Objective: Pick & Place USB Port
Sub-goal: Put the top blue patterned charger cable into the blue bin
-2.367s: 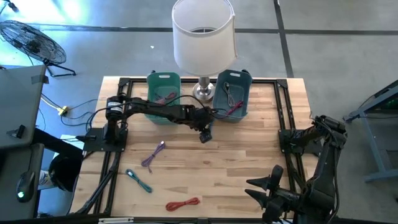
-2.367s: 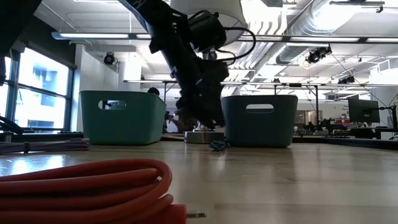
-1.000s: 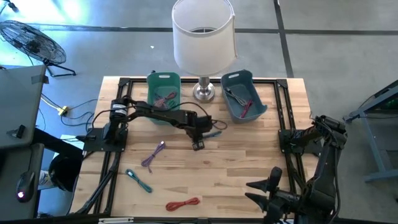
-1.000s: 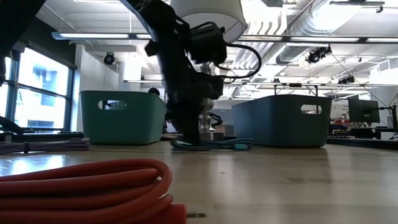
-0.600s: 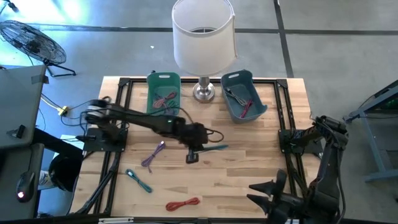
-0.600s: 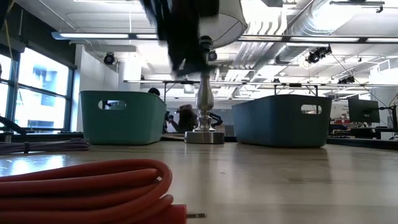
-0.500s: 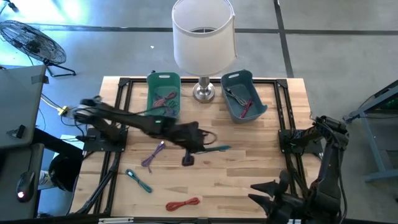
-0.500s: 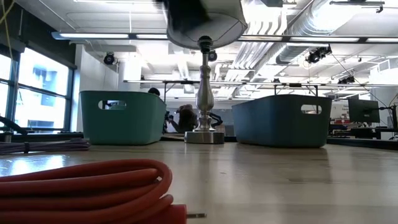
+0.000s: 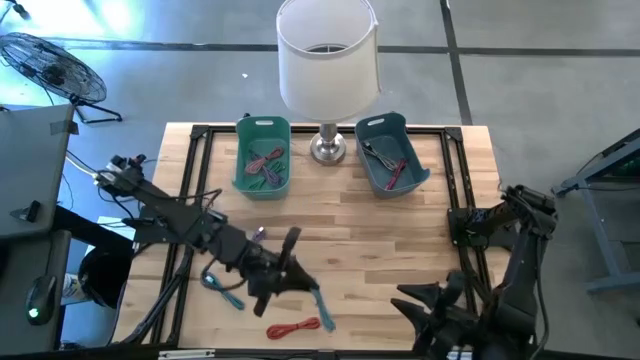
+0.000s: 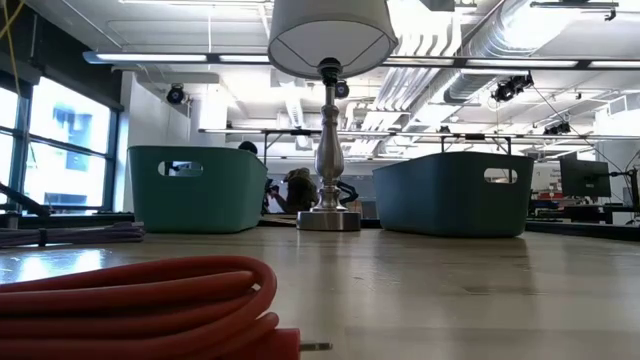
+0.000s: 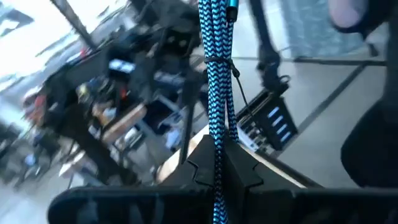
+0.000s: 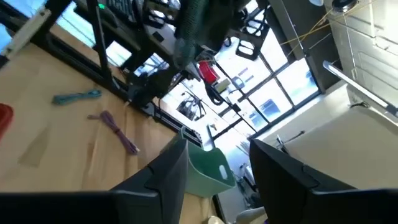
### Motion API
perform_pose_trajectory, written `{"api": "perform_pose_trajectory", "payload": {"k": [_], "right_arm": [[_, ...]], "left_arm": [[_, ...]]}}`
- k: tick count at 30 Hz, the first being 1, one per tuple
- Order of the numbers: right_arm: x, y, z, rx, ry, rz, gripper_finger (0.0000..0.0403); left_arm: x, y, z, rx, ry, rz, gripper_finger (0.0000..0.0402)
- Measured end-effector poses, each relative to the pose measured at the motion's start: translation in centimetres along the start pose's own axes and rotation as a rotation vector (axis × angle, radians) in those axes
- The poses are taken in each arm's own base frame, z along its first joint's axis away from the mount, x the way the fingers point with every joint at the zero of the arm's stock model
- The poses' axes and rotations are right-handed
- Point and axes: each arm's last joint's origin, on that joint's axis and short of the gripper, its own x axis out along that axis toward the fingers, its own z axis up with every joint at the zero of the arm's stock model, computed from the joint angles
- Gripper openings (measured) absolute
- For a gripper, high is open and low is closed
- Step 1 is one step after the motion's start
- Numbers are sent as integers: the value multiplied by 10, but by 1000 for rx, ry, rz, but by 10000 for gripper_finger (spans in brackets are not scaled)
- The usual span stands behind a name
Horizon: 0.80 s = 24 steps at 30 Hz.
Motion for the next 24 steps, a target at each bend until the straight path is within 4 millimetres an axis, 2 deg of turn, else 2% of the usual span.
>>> {"api": "perform_pose_trajectory", "payload": {"k": [5, 9, 12, 20, 24], "right_arm": [[23, 2, 15, -13, 3, 152, 161], [41, 0, 31, 17, -89, 302, 148], [50, -4, 39, 15, -152, 333, 139], [77, -7, 40, -30, -246, 469, 134], [89, -11, 39, 1, -246, 456, 134]], "left_arm": [[14, -8, -8, 21, -2, -47, 0], [19, -11, -12, 33, 1, -64, 0], [19, -11, -11, 32, -10, -71, 0], [21, -14, -13, 31, -18, -106, 0], [21, -15, -13, 31, -20, -121, 0]]}}
